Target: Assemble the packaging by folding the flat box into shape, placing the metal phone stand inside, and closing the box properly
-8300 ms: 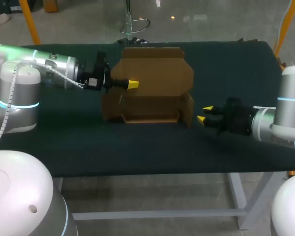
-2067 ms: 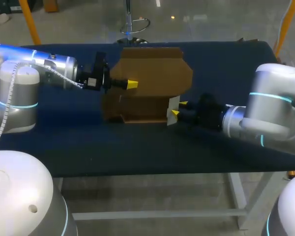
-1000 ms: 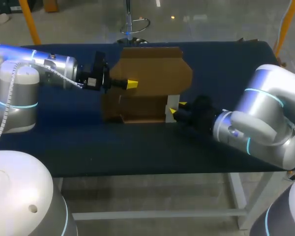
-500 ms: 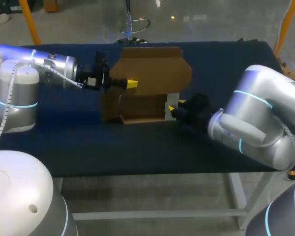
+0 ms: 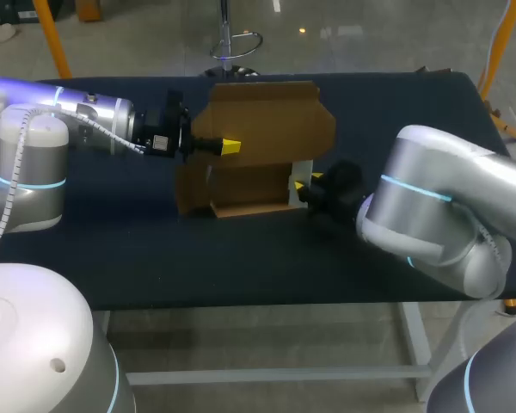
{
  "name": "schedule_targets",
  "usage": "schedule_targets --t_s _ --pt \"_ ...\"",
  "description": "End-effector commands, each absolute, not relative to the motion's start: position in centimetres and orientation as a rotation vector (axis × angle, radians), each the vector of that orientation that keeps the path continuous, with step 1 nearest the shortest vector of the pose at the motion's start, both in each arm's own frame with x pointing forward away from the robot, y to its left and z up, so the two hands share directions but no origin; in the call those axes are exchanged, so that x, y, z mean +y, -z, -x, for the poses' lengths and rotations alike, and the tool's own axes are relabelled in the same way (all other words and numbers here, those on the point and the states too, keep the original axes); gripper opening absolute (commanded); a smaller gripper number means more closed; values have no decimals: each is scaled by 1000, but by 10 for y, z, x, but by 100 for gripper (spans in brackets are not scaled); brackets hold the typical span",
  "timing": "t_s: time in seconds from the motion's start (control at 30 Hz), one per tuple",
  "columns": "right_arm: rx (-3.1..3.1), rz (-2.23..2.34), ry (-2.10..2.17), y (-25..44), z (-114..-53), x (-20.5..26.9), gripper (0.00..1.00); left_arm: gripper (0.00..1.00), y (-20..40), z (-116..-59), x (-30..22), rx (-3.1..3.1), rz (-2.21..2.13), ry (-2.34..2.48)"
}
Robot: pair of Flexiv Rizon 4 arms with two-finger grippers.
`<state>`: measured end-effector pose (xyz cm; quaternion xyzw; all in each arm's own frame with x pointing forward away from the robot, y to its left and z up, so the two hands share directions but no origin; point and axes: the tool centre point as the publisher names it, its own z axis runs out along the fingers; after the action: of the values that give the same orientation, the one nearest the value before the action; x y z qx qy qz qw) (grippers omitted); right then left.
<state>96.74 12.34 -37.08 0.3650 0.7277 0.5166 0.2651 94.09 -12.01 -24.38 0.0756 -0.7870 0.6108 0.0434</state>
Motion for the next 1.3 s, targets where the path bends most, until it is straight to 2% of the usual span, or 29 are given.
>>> schedule_targets --t_s 0.03,0.67,0.7,0.8,1.23,1.27,1.3 --pt "1843 -1071 -1263 371 -975 131 39 0 249 -940 -121 -2407 -228 -1861" --pt "1852 -1100 -1274 374 -990 134 25 0 249 -940 -121 -2407 -228 -1861" --pt "1850 -1109 -1274 374 -991 134 23 0 249 -940 -121 -2407 -228 -1861" --pt "1847 -1124 -1280 375 -993 134 0 0 249 -940 -121 -2407 -228 -1861" --pt "1864 -1148 -1308 374 -995 132 0 0 249 -940 -121 -2407 -228 -1861" --pt "1866 -1147 -1311 374 -995 131 0 8 246 -939 -122 -2425 -220 -1856" --pt "1869 -1146 -1316 373 -994 130 0 34 243 -939 -122 -2443 -216 -1855"
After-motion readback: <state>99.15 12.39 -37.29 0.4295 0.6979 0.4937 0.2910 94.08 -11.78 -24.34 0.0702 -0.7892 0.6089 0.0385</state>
